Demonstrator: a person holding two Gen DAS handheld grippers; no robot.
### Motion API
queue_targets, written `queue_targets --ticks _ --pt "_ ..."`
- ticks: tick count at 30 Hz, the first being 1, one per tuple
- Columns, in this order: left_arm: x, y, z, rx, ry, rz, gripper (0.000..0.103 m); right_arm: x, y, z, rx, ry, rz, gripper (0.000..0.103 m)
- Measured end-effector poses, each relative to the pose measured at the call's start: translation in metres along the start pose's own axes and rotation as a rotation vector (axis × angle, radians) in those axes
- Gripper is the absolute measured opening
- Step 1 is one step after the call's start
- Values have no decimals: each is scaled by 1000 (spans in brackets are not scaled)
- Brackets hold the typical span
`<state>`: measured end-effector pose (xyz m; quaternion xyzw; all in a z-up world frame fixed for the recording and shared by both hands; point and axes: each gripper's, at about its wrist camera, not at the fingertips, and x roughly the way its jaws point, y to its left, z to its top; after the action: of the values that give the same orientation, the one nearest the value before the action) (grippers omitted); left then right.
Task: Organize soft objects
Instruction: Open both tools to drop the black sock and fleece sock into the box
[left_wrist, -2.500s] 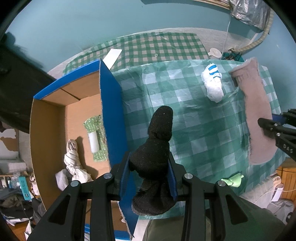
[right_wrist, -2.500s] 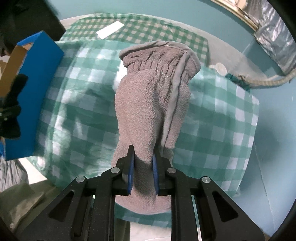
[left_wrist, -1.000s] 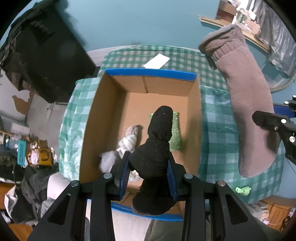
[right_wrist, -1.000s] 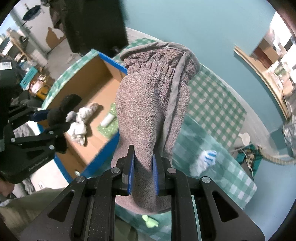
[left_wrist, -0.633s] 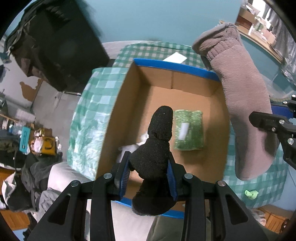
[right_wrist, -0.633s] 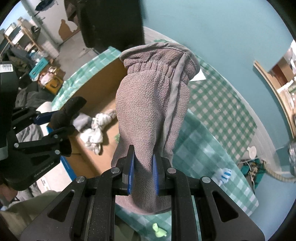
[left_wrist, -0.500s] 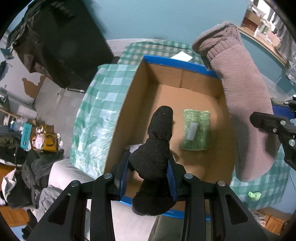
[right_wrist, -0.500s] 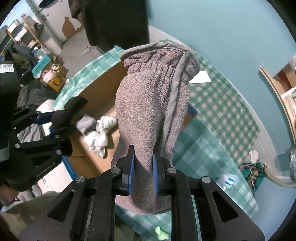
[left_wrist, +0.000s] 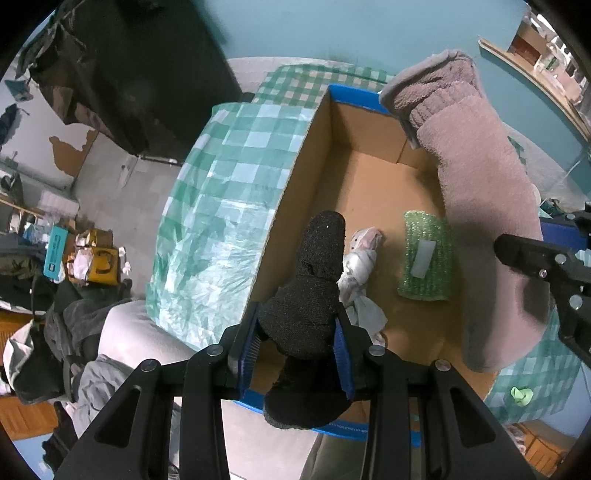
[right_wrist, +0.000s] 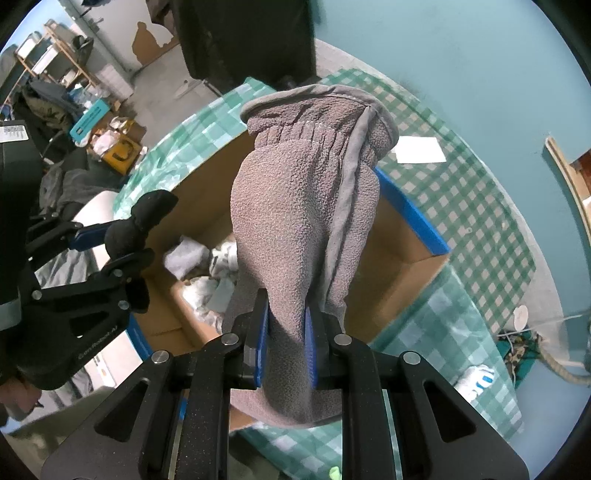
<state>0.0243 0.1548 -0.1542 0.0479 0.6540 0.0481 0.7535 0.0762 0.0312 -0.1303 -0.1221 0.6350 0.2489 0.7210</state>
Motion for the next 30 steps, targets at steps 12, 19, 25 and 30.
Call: queue_targets --ticks 12,19,25,30 --pt "-6 -1 1 10 -19 34 67 0 -5 5 39 -29 13 39" --pt "-11 -8 2 19 -27 30 67 -14 -17 -4 75 -49 7 53" --pt "-19 -24 4 43 -38 21 67 -26 -37 -16 122 -60 -5 59" --pt "-28 -45 4 85 -53 15 67 -36 -56 -35 177 -72 -19 59"
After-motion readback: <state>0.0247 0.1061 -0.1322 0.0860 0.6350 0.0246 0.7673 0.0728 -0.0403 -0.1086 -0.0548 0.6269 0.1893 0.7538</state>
